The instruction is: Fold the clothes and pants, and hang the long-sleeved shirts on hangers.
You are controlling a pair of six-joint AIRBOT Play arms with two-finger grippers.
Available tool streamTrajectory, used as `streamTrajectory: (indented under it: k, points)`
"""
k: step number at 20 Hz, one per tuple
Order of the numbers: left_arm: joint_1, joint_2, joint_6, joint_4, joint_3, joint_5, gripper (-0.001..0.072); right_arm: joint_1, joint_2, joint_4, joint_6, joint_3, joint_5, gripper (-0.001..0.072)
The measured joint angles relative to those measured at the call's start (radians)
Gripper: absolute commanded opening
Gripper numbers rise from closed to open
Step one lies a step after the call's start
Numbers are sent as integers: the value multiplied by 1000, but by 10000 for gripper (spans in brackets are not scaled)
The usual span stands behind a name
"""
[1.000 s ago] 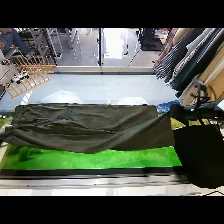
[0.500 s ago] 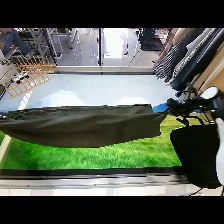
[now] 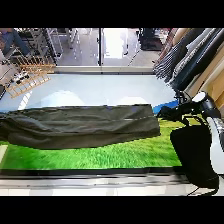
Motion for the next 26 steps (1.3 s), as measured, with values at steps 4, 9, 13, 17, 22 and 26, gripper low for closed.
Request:
streamTrajectory:
  k: [4,9,13,17,22,26]
  points:
    - [76,24,-8,-6,0,-52,606,-2,-2,-34,-122,-74,-2,465]
    - [133,35,-63,-4,-2,-42,564,-2,-3,-33,-131,-179,-47,427]
    - [148,37,-107,10,-3,47,568,-2,1,8,27,-209,-86,429]
    - [135,23,-126,-24,-3,154,623,-2,30,55,158,-246,-98,430]
    - [71,-41,-132,-111,-3,282,639,-2,94,79,223,-316,-105,509]
    - [3,-93,-137,-148,-3,394,639,-2,115,83,240,-332,-113,508]
